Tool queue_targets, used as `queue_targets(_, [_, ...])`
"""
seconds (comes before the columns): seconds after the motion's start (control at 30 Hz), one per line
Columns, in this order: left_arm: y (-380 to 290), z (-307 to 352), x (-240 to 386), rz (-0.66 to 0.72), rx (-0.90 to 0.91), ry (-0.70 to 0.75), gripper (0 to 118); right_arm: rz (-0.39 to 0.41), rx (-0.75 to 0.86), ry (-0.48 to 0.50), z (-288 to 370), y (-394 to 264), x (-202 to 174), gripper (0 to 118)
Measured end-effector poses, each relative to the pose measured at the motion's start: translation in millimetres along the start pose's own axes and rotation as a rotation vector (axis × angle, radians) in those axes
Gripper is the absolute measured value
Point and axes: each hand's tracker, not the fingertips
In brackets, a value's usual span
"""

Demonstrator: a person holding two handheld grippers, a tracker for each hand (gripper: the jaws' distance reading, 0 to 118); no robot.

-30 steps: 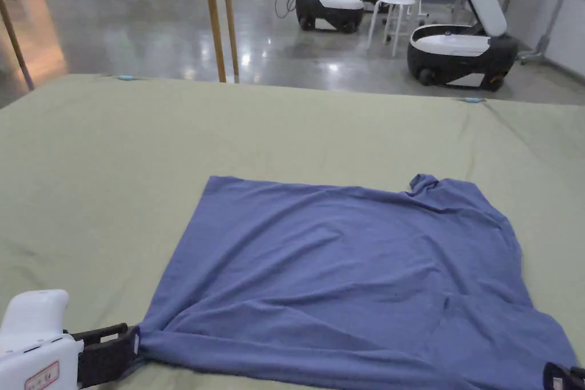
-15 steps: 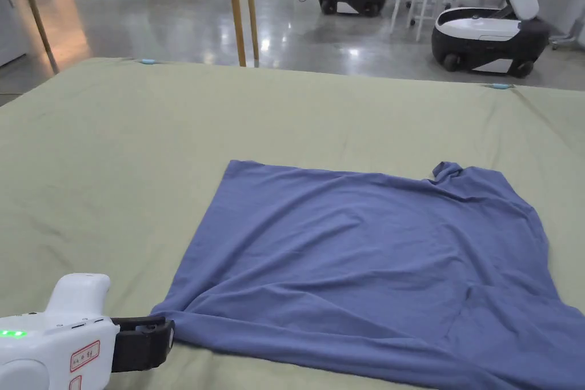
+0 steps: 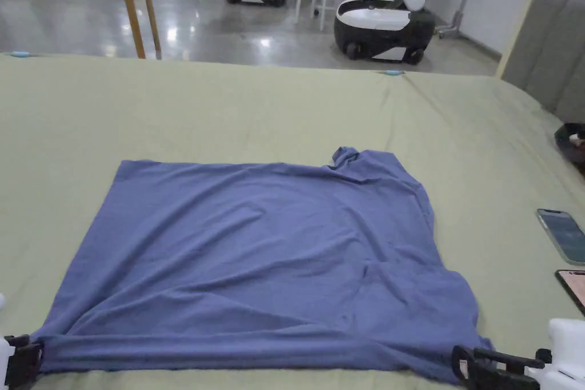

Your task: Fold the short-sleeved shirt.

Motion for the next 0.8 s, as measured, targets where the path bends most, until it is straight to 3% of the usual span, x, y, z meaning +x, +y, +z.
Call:
queue_targets(0.07, [0, 0, 0, 0.005, 0.005, 0.006, 3, 0.01, -0.052, -0.01, -11, -1, -1, 113])
queue_targets(0.1, [0, 0, 0, 0.005, 0.005, 0.006, 3, 0.011, -0.067, -0.012, -17, -3, 0, 105])
queue_targets(0.2, [-1, -2, -2, 0.016, 0.004, 0.003, 3, 0.008, -0.11, -0.05, -29, -8, 3, 21])
queue_targets(0.23, [-1, -2, -3, 0.02, 0.003, 0.003, 3, 0.017, -0.104, -0.054, -29, -9, 3, 9])
queue_targets(0.5, [26, 14, -11, 0.019, 0.045, -0.03, 3, 0.009, -0.003, -0.007, 0, 33, 0, 7])
queue_targets(0.8, [128, -3, -2, -0.067, 0.13, -0.026, 3, 0.098, 0.05, 0.006, -41, 147, -6, 7])
